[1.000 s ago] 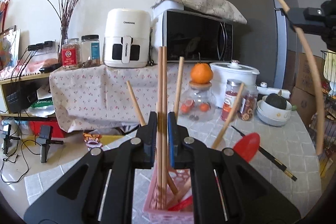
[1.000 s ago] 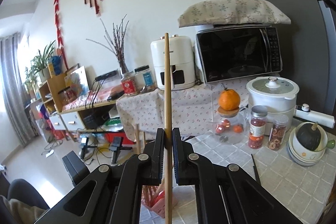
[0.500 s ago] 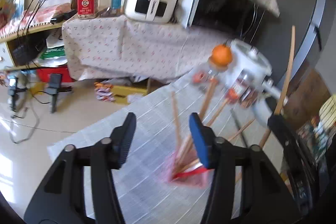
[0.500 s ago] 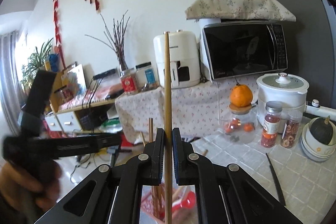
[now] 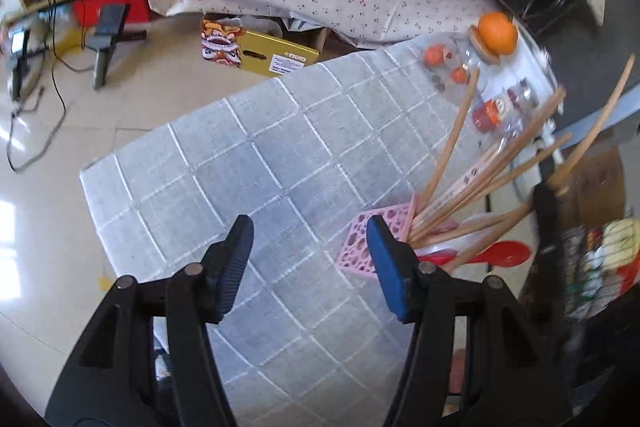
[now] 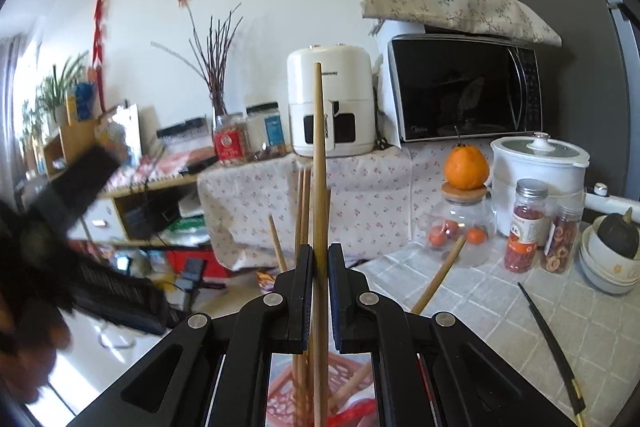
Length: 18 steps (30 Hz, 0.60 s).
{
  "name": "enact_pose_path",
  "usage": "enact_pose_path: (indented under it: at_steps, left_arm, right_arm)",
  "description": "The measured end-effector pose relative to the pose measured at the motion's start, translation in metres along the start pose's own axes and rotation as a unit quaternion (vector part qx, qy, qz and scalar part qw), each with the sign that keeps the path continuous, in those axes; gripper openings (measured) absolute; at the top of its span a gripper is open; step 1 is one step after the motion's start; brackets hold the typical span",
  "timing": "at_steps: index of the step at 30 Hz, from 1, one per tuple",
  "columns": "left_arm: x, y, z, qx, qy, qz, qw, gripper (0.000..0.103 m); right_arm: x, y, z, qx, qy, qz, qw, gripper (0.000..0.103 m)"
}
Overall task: Organize utensils
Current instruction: 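Lower the wooden chopstick into the pink basket with the right gripper and open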
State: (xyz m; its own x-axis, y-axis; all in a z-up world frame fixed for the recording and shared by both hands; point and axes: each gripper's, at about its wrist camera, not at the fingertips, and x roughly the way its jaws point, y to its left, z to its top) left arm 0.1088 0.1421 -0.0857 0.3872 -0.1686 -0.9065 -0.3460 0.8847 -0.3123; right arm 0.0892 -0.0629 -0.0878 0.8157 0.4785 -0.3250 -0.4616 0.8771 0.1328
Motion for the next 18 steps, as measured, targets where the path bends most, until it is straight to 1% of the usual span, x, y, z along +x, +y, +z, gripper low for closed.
enact_pose_path:
  at_steps: [4, 8, 11, 14, 16, 18]
  left_arm:
    - [-0.005, 0.001, -0.001, -0.001, -0.002, -0.012, 0.9999, 0.060]
    - [-0.007, 0.004, 0.002, -0.001, 0.001, -0.018, 0.9998, 0.060]
    - [-0.010, 0.009, 0.005, -0.012, -0.002, -0.026, 0.9996, 0.060]
    - [-0.012, 0.009, 0.005, -0.011, -0.007, -0.025, 0.9996, 0.060]
    - [-0.011, 0.007, 0.004, -0.007, -0.006, -0.028, 0.9996, 0.060]
    - [-0.011, 0.004, 0.003, -0.002, -0.005, -0.029, 0.9996, 0.060]
  right_arm:
    - [0.005, 0.005, -0.013, -0.027, 0.005, -0.013, 1.000, 0.008]
    - [0.009, -0.001, -0.020, -0.029, 0.022, -0.025, 0.999, 0.007]
    - [0.003, -0.002, -0.017, -0.027, 0.022, -0.021, 0.999, 0.008]
    - [-0.002, -0.004, -0.016, -0.029, 0.030, -0.014, 0.999, 0.008]
    - [-0.003, -0.006, -0.018, -0.031, 0.040, -0.013, 0.999, 0.008]
    - [-0.001, -0.007, -0.021, -0.034, 0.060, -0.013, 0.998, 0.008]
